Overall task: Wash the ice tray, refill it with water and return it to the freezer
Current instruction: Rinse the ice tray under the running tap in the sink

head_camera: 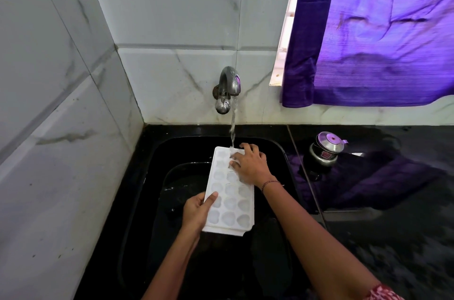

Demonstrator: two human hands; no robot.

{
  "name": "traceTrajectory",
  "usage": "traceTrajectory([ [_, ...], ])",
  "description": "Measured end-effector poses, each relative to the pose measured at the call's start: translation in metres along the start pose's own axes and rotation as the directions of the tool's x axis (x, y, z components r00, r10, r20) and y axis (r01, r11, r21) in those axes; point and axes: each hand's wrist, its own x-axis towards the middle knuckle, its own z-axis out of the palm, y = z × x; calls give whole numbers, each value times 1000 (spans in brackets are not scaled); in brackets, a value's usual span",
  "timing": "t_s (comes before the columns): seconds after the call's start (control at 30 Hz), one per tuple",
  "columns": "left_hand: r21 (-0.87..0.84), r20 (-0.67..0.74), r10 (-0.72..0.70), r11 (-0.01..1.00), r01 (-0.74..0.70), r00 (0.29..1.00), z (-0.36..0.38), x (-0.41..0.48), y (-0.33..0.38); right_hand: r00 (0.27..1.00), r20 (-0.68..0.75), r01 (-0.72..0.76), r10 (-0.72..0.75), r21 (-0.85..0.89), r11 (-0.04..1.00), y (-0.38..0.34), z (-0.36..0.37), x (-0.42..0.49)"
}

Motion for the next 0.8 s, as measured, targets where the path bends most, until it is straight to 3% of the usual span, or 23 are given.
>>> traceTrajectory([
  [0.33,-4,30,2,1000,-2,1000,2,3,4,995,-100,34,-24,103,994,-5,-2,-3],
  [0.63,23,83,9,1000,-11,997,9,3,8,1000,17,-18,17,68,998,-3,-3,-2],
  [0.8,33,96,14,999,-17,995,10,-1,7,1000,12,-8,7,67,998,-1,-7,0],
])
